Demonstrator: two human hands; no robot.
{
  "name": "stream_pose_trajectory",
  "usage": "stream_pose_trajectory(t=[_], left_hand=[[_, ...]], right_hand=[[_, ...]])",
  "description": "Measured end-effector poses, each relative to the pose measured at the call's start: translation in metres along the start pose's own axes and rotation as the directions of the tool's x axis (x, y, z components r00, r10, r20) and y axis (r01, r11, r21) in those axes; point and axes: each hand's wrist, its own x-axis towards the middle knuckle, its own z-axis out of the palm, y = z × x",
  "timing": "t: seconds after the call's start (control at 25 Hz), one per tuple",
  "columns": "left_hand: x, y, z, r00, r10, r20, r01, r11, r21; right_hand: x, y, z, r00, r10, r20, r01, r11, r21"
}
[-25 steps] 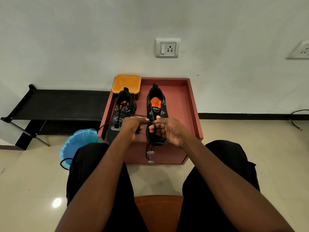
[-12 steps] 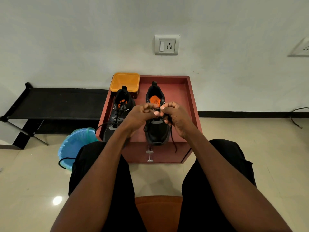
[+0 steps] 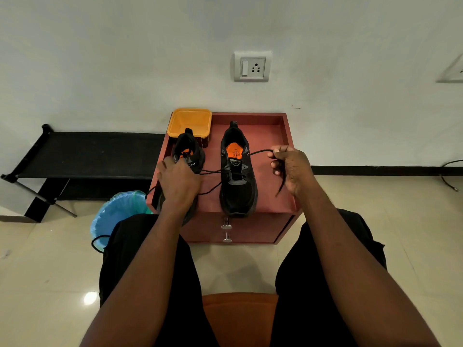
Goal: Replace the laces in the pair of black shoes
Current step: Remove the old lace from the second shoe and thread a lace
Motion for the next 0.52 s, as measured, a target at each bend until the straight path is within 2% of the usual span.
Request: stream_pose_trajectory(t=[0.04, 0.08, 0.12, 0.16, 0.24, 0.32, 0.4, 0.52], left_hand=[[0.001, 0.007, -0.001, 0.996, 0.082, -0.023, -0.085, 0.979, -0.187], [0.002, 0.015, -0.002, 0.99, 0.144, 0.01, -0.126, 0.898, -0.422], [0.001, 0.024, -0.002, 0.973, 0.204, 0.104, -0.099, 0.784, -0.613], [-0.001, 0.032, -0.002, 0.943, 0.266, 0.199, -0.039, 0.684, -0.729], [-0.003, 0.04, 0.004, 0.874, 0.37, 0.313, 0.026, 0.609, -0.793], [-0.005, 0.043, 0.008, 0.84, 0.414, 0.351, 0.056, 0.577, -0.815], [-0.003, 0.043, 0.007, 0.857, 0.369, 0.358, 0.117, 0.538, -0.834], [0.004, 0.037, 0.004, 0.948, 0.122, 0.293, 0.187, 0.533, -0.825]], right_hand=[[-0.003, 0.002, 0.004, 0.998, 0.006, 0.062, -0.001, 0.996, -0.084], [-0.007, 0.006, 0.009, 0.991, 0.016, 0.132, 0.007, 0.985, -0.17], [-0.011, 0.008, 0.015, 0.979, 0.028, 0.202, 0.023, 0.969, -0.245], [-0.014, 0.01, 0.02, 0.964, 0.037, 0.264, 0.045, 0.954, -0.297], [-0.016, 0.013, 0.028, 0.941, 0.038, 0.336, 0.079, 0.942, -0.328], [-0.015, 0.013, 0.031, 0.944, 0.017, 0.33, 0.09, 0.947, -0.307], [-0.012, 0.012, 0.028, 0.961, -0.003, 0.275, 0.085, 0.954, -0.289], [-0.007, 0.009, 0.019, 0.973, 0.012, 0.233, 0.052, 0.962, -0.267]])
